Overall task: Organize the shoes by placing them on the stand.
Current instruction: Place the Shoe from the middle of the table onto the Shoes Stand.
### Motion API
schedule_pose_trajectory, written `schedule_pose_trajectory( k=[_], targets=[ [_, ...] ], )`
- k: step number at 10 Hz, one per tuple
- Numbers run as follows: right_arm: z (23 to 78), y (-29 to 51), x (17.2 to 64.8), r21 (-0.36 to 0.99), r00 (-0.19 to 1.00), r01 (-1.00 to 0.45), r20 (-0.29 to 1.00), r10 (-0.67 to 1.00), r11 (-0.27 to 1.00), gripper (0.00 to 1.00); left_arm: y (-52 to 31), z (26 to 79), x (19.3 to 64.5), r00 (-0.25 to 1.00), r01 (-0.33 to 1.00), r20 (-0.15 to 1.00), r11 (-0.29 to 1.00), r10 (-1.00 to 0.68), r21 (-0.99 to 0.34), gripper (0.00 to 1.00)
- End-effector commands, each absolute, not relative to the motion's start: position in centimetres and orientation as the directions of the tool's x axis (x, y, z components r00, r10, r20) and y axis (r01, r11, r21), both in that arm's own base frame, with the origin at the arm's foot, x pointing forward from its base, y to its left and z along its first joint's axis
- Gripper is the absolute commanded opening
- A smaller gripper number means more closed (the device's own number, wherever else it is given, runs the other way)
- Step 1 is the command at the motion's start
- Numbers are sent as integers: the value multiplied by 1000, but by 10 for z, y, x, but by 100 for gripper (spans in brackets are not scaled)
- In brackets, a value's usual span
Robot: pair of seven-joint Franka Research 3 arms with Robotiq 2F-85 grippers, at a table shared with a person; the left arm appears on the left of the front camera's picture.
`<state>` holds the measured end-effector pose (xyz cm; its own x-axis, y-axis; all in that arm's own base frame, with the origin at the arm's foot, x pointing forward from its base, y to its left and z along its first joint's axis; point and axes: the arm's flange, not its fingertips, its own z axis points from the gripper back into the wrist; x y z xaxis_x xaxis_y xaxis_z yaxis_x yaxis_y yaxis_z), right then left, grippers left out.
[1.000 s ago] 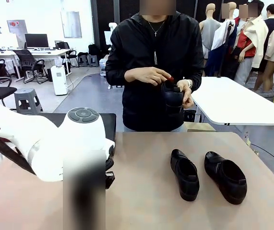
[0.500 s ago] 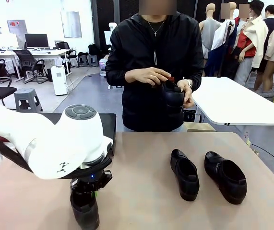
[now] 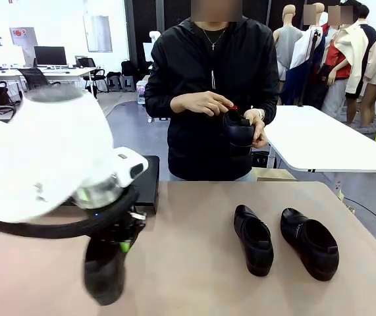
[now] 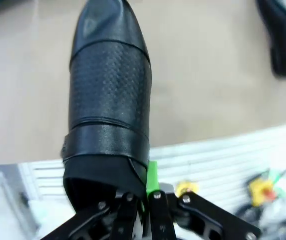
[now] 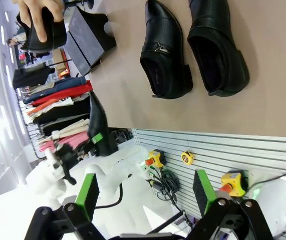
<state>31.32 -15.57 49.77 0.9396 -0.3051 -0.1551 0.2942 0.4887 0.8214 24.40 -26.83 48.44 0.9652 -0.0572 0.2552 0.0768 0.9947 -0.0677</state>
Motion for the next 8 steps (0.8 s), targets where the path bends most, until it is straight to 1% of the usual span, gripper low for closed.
schedule_pose_trajectory(
  k=[1, 2, 3, 4, 7, 8],
  targets=[
    [502, -158, 312, 814, 941, 298, -162, -297, 498, 100, -229, 510, 224, 929, 277, 237, 959, -285, 66, 0],
    [502, -158, 312, 814, 941, 298, -162, -297, 498, 100, -215, 510, 221, 937, 231, 243, 967, -251, 107, 0],
    [502, -158, 312, 814, 941, 298, -162, -297, 498, 100, -213, 507, 224, 974, 130, 194, 991, -120, -39, 0],
    [502, -158, 312, 814, 941, 298, -162, -297, 498, 100, -235, 510, 213, 947, 238, 209, 970, -242, 47, 0],
    [502, -158, 312, 814, 941, 298, -162, -297, 498, 100, -235, 510, 213, 947, 238, 209, 970, -242, 47, 0],
    [502, -158, 312, 814, 941, 298, -162, -297, 498, 100, -230, 506, 210, 954, 218, 197, 974, -226, 62, 0]
  ],
)
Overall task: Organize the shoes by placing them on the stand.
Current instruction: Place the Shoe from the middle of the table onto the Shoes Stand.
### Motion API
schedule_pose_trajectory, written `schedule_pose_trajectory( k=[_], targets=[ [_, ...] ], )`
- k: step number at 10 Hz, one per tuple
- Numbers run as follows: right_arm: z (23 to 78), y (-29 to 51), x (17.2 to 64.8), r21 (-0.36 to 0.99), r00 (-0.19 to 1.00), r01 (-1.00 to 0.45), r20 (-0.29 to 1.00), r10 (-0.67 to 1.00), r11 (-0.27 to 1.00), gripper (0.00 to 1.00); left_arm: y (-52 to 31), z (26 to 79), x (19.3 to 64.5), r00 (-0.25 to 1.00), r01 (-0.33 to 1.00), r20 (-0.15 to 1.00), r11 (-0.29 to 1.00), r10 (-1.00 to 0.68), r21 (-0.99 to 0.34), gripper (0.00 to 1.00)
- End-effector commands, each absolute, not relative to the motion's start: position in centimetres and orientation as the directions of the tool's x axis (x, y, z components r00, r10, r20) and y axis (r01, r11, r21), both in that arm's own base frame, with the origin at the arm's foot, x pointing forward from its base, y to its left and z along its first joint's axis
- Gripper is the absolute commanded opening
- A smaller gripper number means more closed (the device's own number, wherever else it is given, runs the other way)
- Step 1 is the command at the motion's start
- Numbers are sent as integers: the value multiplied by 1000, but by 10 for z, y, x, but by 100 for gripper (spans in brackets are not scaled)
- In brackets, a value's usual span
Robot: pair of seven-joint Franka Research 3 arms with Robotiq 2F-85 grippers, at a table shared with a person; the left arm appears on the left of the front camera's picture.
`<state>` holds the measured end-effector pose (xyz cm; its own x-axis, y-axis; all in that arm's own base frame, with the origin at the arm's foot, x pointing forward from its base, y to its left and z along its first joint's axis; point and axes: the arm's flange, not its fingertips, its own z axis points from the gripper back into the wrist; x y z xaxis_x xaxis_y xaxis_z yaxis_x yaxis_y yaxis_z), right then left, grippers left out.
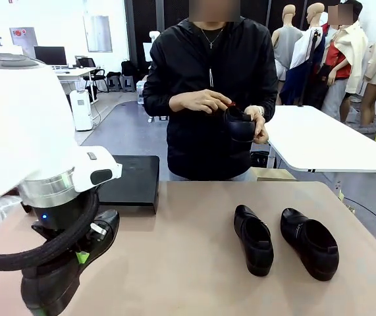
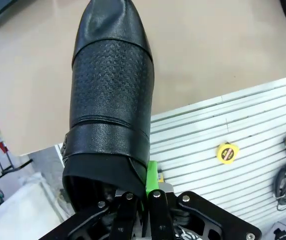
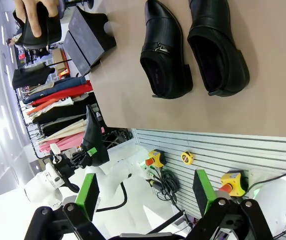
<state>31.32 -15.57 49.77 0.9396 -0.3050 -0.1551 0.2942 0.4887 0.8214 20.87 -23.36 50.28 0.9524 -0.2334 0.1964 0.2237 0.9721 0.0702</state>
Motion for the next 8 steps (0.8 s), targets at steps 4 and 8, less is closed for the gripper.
schedule_pose_trajectory(
  k=[4, 8],
  targets=[
    [502, -158, 312, 814, 941, 298, -162, -297, 498, 100, -81, 515, 367, 908, -137, 412, 984, 77, 118, 0],
    [502, -158, 312, 814, 941, 298, -162, -297, 498, 100, 16, 491, 470, 841, -78, 541, 984, -20, 158, 0]
  ],
)
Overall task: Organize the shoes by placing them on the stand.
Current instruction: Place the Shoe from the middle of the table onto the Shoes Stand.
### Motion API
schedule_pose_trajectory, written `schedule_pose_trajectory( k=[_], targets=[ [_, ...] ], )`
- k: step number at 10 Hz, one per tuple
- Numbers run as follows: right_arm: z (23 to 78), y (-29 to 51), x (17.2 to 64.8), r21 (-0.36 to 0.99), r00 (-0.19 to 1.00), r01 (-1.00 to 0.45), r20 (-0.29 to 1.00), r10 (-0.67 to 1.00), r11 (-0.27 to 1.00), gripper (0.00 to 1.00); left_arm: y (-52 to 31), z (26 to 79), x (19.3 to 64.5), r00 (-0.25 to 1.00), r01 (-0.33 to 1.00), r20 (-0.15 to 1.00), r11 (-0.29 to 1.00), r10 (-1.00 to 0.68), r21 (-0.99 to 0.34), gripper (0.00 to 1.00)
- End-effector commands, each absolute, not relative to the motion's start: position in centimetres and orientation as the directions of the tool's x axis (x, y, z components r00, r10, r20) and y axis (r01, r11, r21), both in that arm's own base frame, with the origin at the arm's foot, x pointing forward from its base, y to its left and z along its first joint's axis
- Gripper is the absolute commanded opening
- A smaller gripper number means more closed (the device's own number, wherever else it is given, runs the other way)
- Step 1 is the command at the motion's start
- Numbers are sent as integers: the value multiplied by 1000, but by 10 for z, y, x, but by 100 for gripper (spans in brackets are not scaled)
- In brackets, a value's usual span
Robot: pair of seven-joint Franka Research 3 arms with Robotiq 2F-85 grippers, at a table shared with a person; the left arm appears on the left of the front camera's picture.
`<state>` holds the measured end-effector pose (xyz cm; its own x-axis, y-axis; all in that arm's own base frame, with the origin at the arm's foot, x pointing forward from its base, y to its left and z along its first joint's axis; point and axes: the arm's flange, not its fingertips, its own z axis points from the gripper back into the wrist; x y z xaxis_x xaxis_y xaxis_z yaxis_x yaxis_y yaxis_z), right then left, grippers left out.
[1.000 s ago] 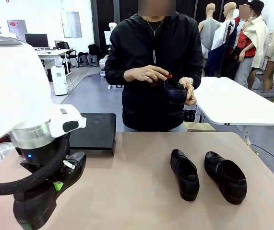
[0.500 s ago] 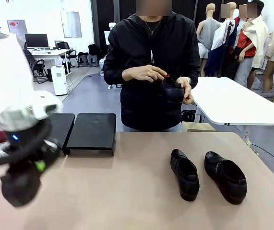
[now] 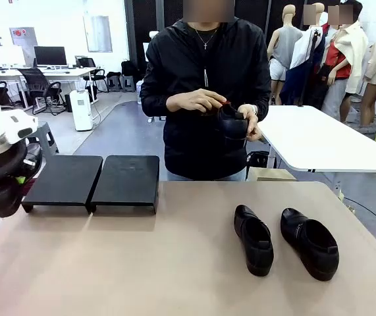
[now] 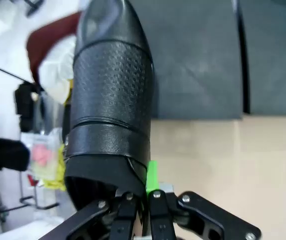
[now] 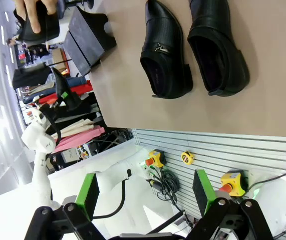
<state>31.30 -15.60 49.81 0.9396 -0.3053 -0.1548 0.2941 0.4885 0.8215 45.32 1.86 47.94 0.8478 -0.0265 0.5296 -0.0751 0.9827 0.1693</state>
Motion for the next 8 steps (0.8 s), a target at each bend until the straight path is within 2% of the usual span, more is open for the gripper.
schedule_pose_trajectory(
  k=[1, 2, 3, 6, 8],
  targets=[
    [502, -158, 312, 814, 941, 298, -162, -297, 498, 100, 21, 493, 477, 847, -93, 532, 985, 1, 146, 0],
    [502, -158, 312, 814, 941, 298, -162, -297, 498, 100, 17, 504, 473, 861, -107, 503, 993, 72, 41, 0],
    [502, -158, 312, 814, 941, 298, -162, -297, 498, 100, 25, 477, 473, 846, -79, 532, 984, -17, 158, 0],
    [502, -158, 312, 814, 941, 298, -162, -297, 498, 100, 21, 477, 481, 858, -85, 514, 989, 11, 121, 0],
    [502, -158, 312, 814, 941, 298, -162, -297, 498, 100, 9, 468, 508, 803, -202, 590, 971, 89, 127, 0]
  ],
)
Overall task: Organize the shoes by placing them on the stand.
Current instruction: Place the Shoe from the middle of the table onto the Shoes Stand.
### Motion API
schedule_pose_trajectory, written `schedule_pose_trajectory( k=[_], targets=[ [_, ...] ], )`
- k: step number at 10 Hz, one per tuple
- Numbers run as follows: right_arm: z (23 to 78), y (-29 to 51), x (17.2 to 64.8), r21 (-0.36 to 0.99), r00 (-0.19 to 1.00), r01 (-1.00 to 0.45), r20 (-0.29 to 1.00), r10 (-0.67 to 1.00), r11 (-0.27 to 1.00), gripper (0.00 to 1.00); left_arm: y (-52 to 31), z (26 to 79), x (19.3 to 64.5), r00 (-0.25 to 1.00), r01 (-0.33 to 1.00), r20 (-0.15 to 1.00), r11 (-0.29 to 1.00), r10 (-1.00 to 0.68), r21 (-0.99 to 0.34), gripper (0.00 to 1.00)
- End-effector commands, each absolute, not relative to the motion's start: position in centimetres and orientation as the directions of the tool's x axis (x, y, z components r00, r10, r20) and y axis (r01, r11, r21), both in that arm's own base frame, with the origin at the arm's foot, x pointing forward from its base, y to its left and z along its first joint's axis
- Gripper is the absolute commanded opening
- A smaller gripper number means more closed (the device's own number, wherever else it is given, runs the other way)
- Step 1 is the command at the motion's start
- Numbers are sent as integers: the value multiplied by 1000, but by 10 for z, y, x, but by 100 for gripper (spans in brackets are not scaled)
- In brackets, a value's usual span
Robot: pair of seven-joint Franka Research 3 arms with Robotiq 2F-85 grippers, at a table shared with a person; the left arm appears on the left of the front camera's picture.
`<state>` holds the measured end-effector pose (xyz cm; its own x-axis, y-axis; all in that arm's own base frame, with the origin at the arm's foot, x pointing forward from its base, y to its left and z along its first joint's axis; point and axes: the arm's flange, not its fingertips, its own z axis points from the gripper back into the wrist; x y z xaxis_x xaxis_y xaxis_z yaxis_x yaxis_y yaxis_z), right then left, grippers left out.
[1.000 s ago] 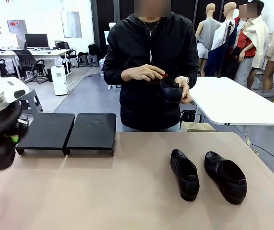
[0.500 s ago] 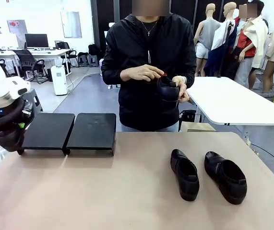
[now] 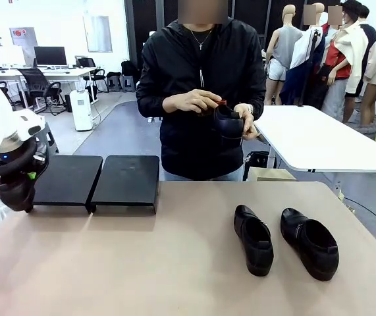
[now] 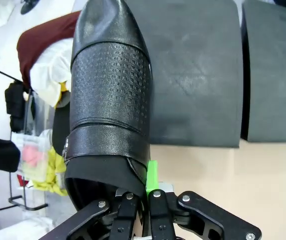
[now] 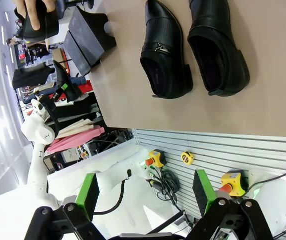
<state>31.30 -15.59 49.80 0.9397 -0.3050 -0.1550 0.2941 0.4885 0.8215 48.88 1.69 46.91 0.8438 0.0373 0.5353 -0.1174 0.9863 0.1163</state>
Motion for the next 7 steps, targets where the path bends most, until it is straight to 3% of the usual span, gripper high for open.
schedule_pose_trajectory(
  k=[1, 7],
  targets=[
    [502, -158, 312, 814, 941, 298, -162, -297, 498, 100, 3, 468, 514, 782, -185, 617, 979, 93, 86, 0],
    [502, -158, 312, 814, 941, 298, -162, -297, 498, 100, -8, 446, 559, 755, -65, 653, 985, -55, 158, 0]
  ],
)
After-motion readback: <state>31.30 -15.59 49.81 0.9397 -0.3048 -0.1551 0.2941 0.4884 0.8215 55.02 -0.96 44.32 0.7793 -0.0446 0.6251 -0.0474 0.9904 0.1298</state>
